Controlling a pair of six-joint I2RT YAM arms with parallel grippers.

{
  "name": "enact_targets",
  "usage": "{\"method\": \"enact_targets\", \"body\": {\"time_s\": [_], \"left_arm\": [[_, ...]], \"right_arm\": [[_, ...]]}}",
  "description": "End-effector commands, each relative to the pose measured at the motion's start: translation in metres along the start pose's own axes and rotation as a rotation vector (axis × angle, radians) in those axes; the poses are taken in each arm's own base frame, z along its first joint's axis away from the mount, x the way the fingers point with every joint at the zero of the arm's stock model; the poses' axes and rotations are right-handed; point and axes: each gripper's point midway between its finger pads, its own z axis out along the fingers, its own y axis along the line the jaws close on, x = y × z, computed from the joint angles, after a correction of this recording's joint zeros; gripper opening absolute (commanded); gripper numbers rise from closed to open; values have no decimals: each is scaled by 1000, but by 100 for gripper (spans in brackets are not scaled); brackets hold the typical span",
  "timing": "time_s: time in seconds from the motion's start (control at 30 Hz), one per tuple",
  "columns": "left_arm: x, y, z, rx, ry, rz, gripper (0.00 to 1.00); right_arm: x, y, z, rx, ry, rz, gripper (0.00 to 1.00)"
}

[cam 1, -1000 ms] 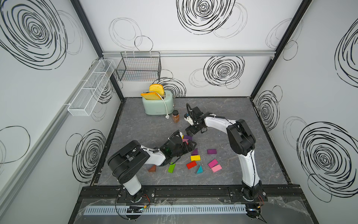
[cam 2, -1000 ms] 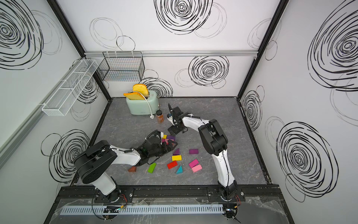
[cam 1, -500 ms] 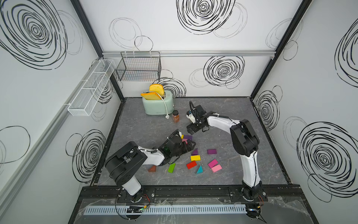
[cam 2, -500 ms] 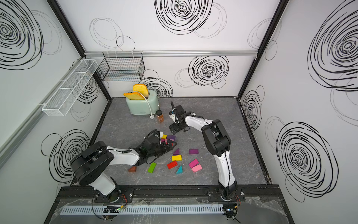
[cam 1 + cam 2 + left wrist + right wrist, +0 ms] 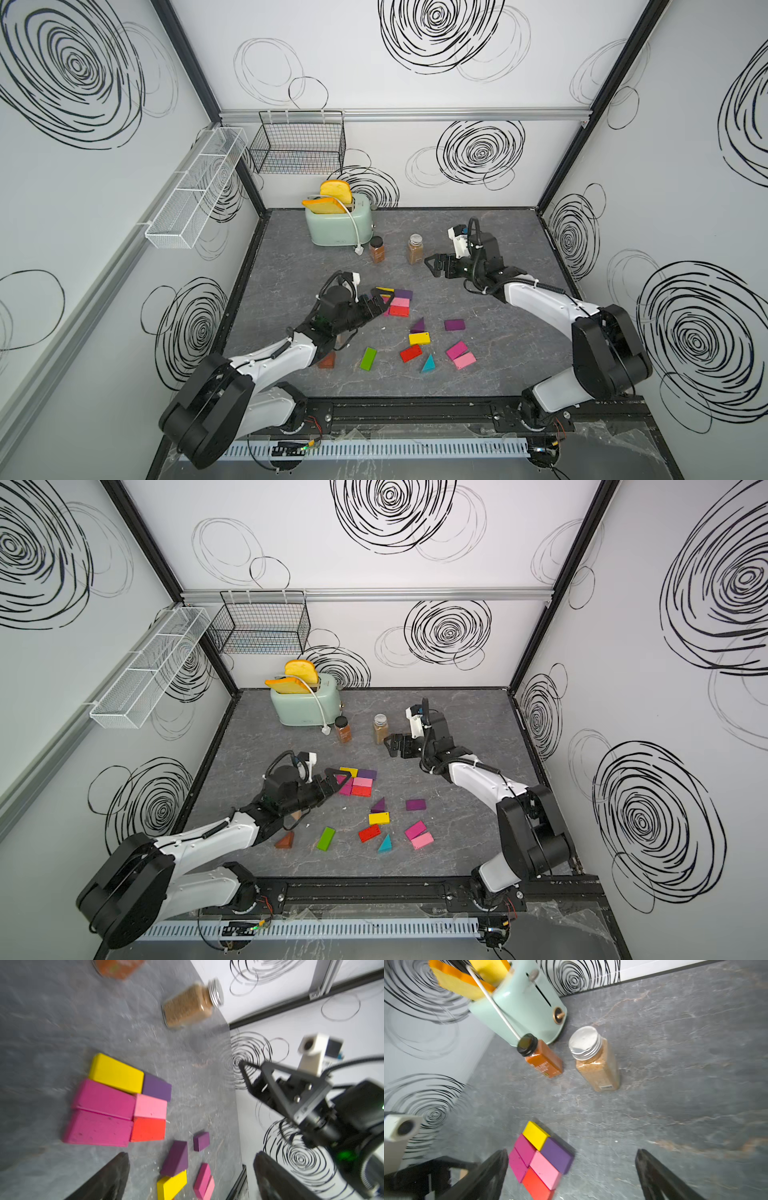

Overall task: Assemble a piece of candy with building blocks
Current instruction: Move the building blocks to the center of the board.

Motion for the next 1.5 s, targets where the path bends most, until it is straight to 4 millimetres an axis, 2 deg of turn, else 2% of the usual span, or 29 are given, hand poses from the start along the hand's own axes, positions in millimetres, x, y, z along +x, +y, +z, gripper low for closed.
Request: {"method": "enact_targets", "body": {"time_s": [0.0, 0.07, 0.1, 0.17, 0.3, 0.4, 0.53, 0.63, 0.8, 0.93, 1.03, 1.27, 1.47], "left_arm": [[-22, -4, -9, 71, -21, 9, 98], [-38, -5, -12, 94, -53, -12, 98], [-47, -12, -14, 128, -78, -8, 98], [-57, -15, -17, 157, -95, -27, 98], [-67, -18, -22, 157, -128, -26, 98], [-75, -17, -22, 154, -162, -26, 98], [-81, -1, -13, 161, -201, -56, 98], [-82, 12, -2, 176, -222, -81, 98], [-84, 15, 16, 202, -256, -88, 98], [-79, 20, 33, 156, -274, -96, 98], [-74, 26, 42, 118, -293, -116, 98], [-69, 40, 57, 44, -372, -160, 98], [-65, 50, 71, 46, -369, -185, 98]], "right_arm": [[-6, 24, -11, -195, -166, 247, 99], [3, 26, -13, -228, -212, 307, 99], [6, 26, -14, -232, -241, 335, 99], [10, 28, -17, -243, -299, 376, 99], [11, 27, -19, -268, -397, 450, 99], [15, 26, -14, -261, -412, 481, 99], [15, 33, -13, -241, -396, 445, 99], [20, 31, -11, -151, -333, 369, 99], [16, 26, -22, 4, -268, 186, 99], [16, 15, -20, 99, -164, 40, 99], [16, 4, -27, 99, -164, 30, 99], [5, 9, -37, 64, -176, -28, 99], [-1, -1, -44, 54, -181, -20, 99]]}}
